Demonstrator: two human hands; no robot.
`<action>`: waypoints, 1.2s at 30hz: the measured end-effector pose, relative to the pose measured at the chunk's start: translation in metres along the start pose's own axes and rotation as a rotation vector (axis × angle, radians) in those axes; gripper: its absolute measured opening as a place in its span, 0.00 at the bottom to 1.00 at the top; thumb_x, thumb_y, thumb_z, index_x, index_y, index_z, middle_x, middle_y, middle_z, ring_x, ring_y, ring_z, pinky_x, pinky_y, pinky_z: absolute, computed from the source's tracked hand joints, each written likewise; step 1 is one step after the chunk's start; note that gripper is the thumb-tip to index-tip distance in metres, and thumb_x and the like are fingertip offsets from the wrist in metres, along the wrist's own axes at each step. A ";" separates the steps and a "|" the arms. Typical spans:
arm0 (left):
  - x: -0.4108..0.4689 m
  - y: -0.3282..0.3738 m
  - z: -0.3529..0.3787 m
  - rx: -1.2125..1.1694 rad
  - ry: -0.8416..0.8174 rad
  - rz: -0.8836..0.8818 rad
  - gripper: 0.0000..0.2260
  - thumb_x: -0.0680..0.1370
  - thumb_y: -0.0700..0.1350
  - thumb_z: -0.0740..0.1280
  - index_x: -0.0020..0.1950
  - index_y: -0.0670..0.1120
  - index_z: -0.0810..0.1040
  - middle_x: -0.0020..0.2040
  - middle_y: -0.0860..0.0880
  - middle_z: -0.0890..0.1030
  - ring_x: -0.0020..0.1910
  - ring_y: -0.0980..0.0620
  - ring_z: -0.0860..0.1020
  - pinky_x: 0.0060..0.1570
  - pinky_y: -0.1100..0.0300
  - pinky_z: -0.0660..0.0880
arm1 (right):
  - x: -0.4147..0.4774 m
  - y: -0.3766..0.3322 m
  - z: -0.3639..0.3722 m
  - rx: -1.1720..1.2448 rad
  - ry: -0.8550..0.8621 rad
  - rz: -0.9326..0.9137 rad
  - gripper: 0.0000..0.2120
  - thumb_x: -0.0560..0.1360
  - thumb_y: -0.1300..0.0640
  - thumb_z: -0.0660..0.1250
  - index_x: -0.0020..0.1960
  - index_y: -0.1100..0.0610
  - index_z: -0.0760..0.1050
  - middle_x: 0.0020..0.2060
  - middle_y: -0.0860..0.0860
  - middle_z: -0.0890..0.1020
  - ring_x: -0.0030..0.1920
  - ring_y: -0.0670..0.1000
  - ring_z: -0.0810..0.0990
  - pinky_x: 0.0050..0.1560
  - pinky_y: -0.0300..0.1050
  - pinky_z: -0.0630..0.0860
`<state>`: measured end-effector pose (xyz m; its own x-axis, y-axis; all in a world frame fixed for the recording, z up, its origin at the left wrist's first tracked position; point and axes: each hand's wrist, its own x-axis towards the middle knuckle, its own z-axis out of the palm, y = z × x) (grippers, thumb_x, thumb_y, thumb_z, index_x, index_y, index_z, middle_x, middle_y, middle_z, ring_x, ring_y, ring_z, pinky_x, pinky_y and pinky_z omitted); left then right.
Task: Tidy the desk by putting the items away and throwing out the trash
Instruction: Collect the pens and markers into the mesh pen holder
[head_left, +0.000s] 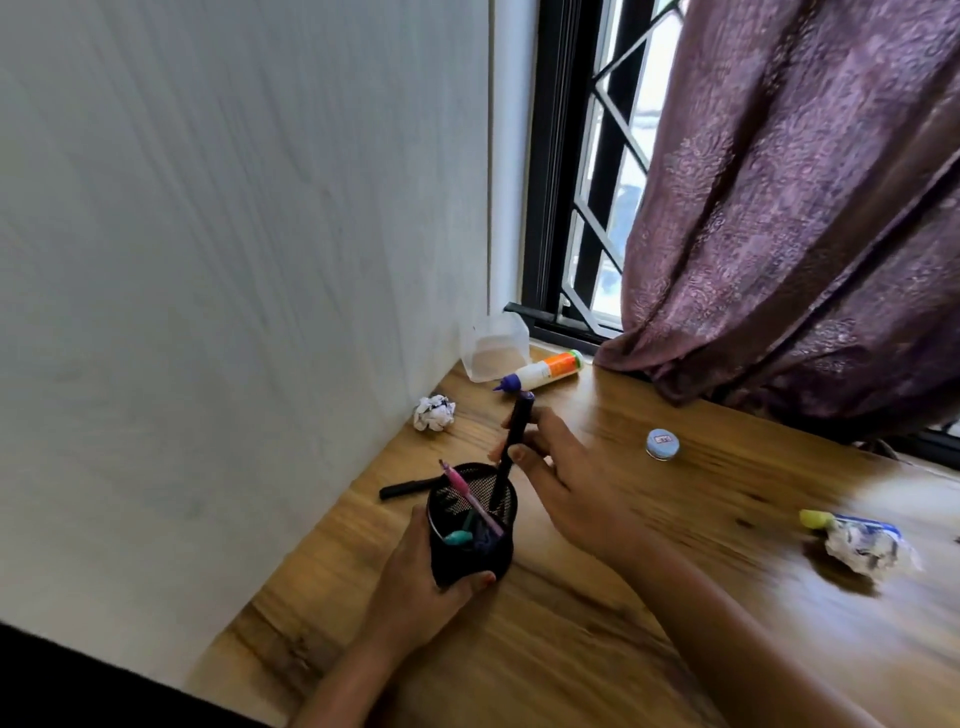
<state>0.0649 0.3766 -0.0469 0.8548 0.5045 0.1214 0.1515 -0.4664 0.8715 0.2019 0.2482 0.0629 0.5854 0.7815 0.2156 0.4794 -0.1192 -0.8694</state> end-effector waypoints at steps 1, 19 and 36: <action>-0.001 -0.001 -0.002 -0.004 0.004 0.000 0.34 0.64 0.55 0.78 0.61 0.68 0.61 0.59 0.67 0.72 0.60 0.72 0.71 0.53 0.77 0.70 | -0.001 -0.002 0.001 -0.058 -0.048 -0.001 0.11 0.81 0.58 0.58 0.57 0.42 0.65 0.50 0.43 0.82 0.51 0.38 0.78 0.46 0.27 0.70; -0.004 -0.007 -0.016 -0.031 0.094 0.002 0.34 0.64 0.56 0.78 0.65 0.62 0.64 0.60 0.60 0.76 0.59 0.61 0.76 0.54 0.60 0.78 | 0.050 0.035 0.032 -0.083 -0.044 0.148 0.18 0.79 0.68 0.57 0.63 0.53 0.76 0.55 0.49 0.80 0.50 0.41 0.76 0.52 0.36 0.72; -0.006 -0.007 -0.017 -0.036 0.129 0.003 0.36 0.64 0.55 0.78 0.67 0.52 0.66 0.60 0.58 0.77 0.59 0.61 0.76 0.53 0.60 0.78 | 0.059 0.052 0.051 -0.545 -0.348 0.160 0.12 0.78 0.60 0.63 0.61 0.60 0.71 0.59 0.56 0.76 0.60 0.54 0.74 0.59 0.47 0.73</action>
<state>0.0502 0.3891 -0.0460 0.7843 0.5930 0.1822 0.1286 -0.4427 0.8874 0.2281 0.3196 0.0080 0.4753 0.8697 -0.1332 0.7194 -0.4713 -0.5102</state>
